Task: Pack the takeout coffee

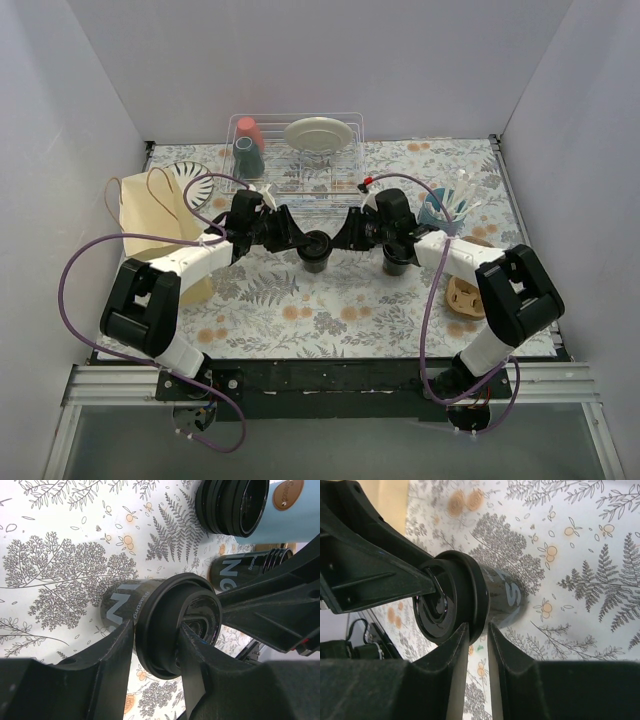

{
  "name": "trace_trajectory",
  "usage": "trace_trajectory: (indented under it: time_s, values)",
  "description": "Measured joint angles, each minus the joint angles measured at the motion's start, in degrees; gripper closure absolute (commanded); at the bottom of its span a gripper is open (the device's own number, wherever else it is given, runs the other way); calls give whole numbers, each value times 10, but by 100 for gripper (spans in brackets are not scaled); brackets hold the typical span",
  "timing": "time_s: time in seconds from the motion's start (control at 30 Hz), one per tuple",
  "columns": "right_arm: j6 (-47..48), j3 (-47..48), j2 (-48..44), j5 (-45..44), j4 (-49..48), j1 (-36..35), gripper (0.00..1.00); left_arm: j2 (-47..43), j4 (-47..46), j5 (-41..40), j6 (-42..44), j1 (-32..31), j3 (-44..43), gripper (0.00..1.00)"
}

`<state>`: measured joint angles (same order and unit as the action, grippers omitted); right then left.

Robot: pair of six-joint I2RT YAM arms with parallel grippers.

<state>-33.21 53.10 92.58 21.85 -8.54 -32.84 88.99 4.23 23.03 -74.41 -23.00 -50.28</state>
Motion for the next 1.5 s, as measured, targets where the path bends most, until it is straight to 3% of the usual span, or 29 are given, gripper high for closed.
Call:
trace_trajectory:
  time_s: [0.27, 0.87, 1.03, 1.3, 1.5]
  values:
    - [-67, -97, -18, 0, -163, 1, 76, -9, -48, -6, -29, -3, 38, 64]
    - [-161, -184, 7, -6, -364, 5, 78, -16, -67, -27, -56, -8, 52, 64]
    - [-139, -167, -17, -40, -297, -5, 72, -15, -55, -32, -60, -11, 45, 64]
    - [-31, -37, -47, -187, -32, -73, 78, -17, -49, -45, -71, -10, 44, 64]
    - [-21, -12, -38, -238, 6, -92, 82, -17, -49, -53, -77, -11, 44, 64]
